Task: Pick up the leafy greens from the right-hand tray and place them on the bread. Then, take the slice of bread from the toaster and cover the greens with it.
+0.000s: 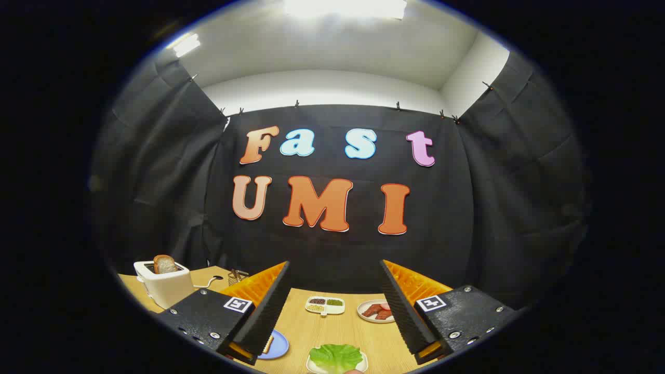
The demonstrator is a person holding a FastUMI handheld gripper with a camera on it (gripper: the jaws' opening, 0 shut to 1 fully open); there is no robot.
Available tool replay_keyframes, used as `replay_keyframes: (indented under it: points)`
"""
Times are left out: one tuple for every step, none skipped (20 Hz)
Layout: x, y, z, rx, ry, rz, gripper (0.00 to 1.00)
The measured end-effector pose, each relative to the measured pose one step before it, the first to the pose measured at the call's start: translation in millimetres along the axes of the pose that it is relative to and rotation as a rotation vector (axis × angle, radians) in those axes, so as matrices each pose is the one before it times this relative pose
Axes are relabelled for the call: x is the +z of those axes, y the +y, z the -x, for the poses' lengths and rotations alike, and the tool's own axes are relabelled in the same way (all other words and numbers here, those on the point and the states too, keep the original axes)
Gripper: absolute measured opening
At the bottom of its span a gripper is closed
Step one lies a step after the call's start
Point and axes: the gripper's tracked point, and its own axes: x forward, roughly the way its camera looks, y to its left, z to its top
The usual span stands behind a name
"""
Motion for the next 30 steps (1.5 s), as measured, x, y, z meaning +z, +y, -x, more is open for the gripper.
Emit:
replay_keyframes:
  points:
    - [2.29,0.18,-0.58,0.00418,-0.01187,-0.00291,0.99]
    - [0.79,0.75,-1.13,0.003,-0.00505,0.00102,0.99]
    - [-1.43,1.18,0.22,0.00319,0.00019,0.00279,0.99]
    - [-0.13,-0.62,0.72,0.0019,-0.0046,0.00125,0.99]
    - [1.99,0.43,0.5,0.00413,-0.00948,-0.00395,0.99]
    - [2.62,1.19,0.06,0.00679,-0.00593,-0.00825,0.99]
    - [-0.82,0.41,-0.82,0.00551,-0.00114,-0.0095,0.99]
    - [0.96,0.49,0.14,0.00345,-0.00211,-0.00595,0.99]
    - [-1.11,-0.97,0.01,-0.00096,-0.00108,0.00049,0.99]
    - [-0.03,-2.15,-0.41,-0.00379,-0.00311,0.00826,0.99]
    - [-0.43,-2.01,0.91,-0.00736,-0.00155,0.01097,0.99]
    - [-1.69,-0.41,0.0,-0.00542,0.00178,0.00723,0.99]
    - [-2.07,0.1,-0.66,-0.00434,0.00746,0.00199,0.99]
    - [-2.84,0.86,1.12,0.00026,0.007,-0.00424,0.99]
    - [-0.37,0.62,1.92,0.00538,-0.00517,-0.00658,0.99]
    - [-0.25,-0.72,3.44,0.00109,-0.00787,-0.00692,0.99]
    - [-0.26,0.59,1.25,0.00287,-0.00668,-0.00682,0.99]
    - [-1.03,0.3,0.73,0.00619,-0.00119,-0.00524,0.99]
    - [-1.6,-0.12,1.19,0.0052,0.00217,-0.00712,0.99]
    - [-1.03,-1.21,0.92,0.00428,0.00233,-0.00665,0.99]
    - [0.45,-1.34,-0.16,-0.00141,-0.00689,-0.0044,0.99]
    - [-0.58,-4.52,0.06,-0.01052,-0.00304,-0.0027,0.99]
    - [-5.47,-2.87,0.4,-0.00812,0.00509,-0.0002,0.99]
    - [-6.3,-3.71,0.66,-0.00946,0.01447,0.00105,0.99]
    - [-6.18,-4.29,0.86,-0.01171,0.0178,0.00116,0.99]
    - [-4.35,-5.23,0.09,-0.01505,0.01347,0.00167,0.99]
    - [-3.19,-4.58,0.44,-0.0133,0.01368,0.00283,0.99]
    - [-2.05,-2.48,0.34,-0.00677,0.00625,-0.00017,0.99]
    - [-1.77,-1.97,-1.13,-0.0032,0.00644,-0.00413,0.99]
    - [-0.96,-0.58,0.11,0.00473,0.00649,-0.00594,0.99]
